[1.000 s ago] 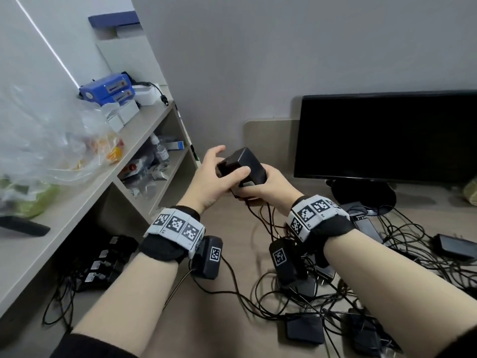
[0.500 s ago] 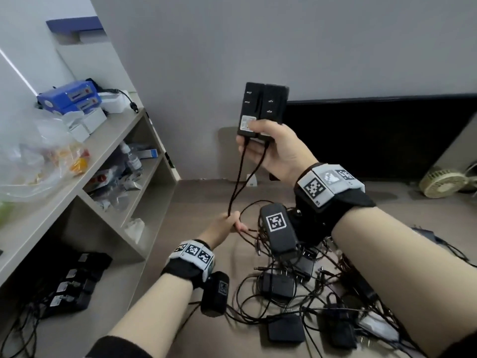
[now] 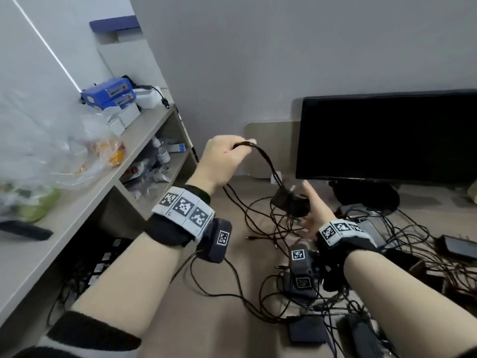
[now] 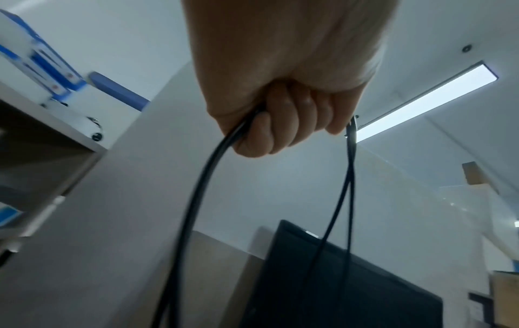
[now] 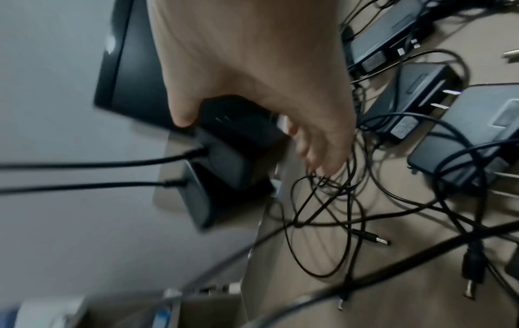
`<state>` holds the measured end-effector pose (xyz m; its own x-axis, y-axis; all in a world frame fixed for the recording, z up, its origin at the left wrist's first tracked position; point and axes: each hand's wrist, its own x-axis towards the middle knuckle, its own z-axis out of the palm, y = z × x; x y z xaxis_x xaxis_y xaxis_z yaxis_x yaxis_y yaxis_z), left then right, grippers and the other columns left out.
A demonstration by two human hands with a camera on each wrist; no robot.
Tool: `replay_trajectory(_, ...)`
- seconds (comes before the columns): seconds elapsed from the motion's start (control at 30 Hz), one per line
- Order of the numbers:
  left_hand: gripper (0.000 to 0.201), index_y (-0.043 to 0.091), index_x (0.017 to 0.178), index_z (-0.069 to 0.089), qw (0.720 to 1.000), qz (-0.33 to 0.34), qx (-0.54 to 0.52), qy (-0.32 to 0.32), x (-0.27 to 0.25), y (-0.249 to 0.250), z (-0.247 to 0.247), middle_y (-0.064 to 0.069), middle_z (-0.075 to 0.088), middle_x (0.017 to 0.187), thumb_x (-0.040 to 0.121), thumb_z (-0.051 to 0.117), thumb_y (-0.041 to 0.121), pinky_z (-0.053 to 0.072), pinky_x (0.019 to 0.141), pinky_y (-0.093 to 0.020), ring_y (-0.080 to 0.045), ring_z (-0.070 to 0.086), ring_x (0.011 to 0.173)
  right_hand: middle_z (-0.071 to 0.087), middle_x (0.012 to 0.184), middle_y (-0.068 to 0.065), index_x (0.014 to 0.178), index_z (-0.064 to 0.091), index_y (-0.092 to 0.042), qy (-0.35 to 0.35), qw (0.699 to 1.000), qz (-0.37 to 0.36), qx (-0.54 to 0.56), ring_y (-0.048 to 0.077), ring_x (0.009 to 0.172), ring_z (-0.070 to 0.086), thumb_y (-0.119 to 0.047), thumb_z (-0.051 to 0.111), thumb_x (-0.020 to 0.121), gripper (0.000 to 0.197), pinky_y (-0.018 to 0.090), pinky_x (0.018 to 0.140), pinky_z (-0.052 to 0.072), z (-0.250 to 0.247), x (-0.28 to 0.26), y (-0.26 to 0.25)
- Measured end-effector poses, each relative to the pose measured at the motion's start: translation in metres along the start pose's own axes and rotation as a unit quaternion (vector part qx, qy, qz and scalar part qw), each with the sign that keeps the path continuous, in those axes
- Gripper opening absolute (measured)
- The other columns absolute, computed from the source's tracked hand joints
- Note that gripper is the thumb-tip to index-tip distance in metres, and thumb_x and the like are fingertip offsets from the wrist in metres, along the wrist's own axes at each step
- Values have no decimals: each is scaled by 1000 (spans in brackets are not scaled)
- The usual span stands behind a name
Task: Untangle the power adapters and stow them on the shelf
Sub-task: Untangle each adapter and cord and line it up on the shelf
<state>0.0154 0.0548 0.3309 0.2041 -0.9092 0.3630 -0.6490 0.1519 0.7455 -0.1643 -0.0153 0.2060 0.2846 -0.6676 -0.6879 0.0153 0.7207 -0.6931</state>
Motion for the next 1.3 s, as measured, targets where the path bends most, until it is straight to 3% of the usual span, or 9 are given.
replay_trajectory(0.07, 44, 9, 51, 37, 999, -4, 24, -21, 11, 4, 3, 11, 29, 50, 85, 54, 32, 22, 53, -26, -9, 26, 52, 42, 145, 4, 142, 39, -16, 22, 996, -57, -66, 26, 130, 42, -85, 57, 59, 109, 45, 109, 33, 15, -2, 1)
replay_trajectory(0.17, 44, -3, 62, 54, 995, -28, 86, -52, 17, -3, 3, -2, 36, 59, 86, 56, 34, 24, 54, -27, -12, 32, 57, 44, 146, 3, 143, 37, -14, -118, 979, -142, -92, 19, 136, 36, -61, 39, 91, 70, 45, 113, 21, 52, -22, -9)
replay_trajectory(0.37, 30, 16, 46, 47, 987, -81, 116, -74, 6, -26, -19, 5, 37, 44, 70, 50, 35, 27, 53, -27, -6, 32, 47, 49, 61, -2, 75, 53, -11, -342, 928, -149, -20, 13, 56, 44, -38, 37, 98, 38, 22, 54, 45, 98, -54, -33)
replay_trajectory(0.47, 34, 20, 45, 47, 986, -140, 52, -67, -12, -51, -20, 4, 33, 47, 74, 57, 33, 25, 50, -26, -6, 30, 44, 29, 47, -8, 58, 41, -20, -298, 920, -233, -102, 8, 43, 21, -23, 49, 96, 39, 20, 45, 19, 98, -50, -39)
replay_trajectory(0.6, 42, 13, 53, 41, 955, -287, -74, -27, -53, -105, 5, 6, 41, 32, 93, 54, 11, 37, 50, -23, -5, 46, 35, 24, 44, -7, 54, 28, -20, -221, 910, -335, -103, 9, 39, 19, -7, 55, 91, 47, 20, 41, 22, 90, -48, -60)
replay_trajectory(0.83, 57, 3, 58, 69, 914, -399, -66, -34, -104, -166, 44, 1, 63, 56, 101, 37, 23, 34, 89, -29, -17, 58, 74, 24, 54, -4, 62, 31, -22, -182, 902, -386, -63, 10, 46, 18, -12, 53, 93, 40, 25, 48, 14, 77, -54, -87)
replay_trajectory(0.97, 61, 20, 41, 34, 918, -337, -190, 88, -70, -138, 14, 4, 32, 30, 102, 33, 24, 49, 81, -39, -6, 47, 34, 30, 56, -5, 65, 34, -22, -147, 906, -372, -136, 5, 42, 24, -15, 58, 91, 36, 18, 41, 19, 69, -37, -74)
replay_trajectory(1.13, 50, 16, 55, 25, 928, -225, -288, 64, -17, -46, -30, 9, 32, 40, 103, 25, 31, 53, 48, -25, -8, 38, 35, 47, 65, 3, 61, 30, -22, -168, 895, -325, -254, 3, 46, 32, -10, 62, 86, 42, 10, 38, 23, 75, -25, -51)
replay_trajectory(1.3, 51, 22, 54, 24, 951, -132, -278, 24, 11, 19, -50, 9, 24, 42, 103, 24, 36, 21, 39, -18, -8, 19, 36, 52, 74, 0, 84, 47, -15, -252, 886, -288, -262, 1, 44, 34, -27, 66, 87, 23, 11, 38, 22, 96, -38, -42)
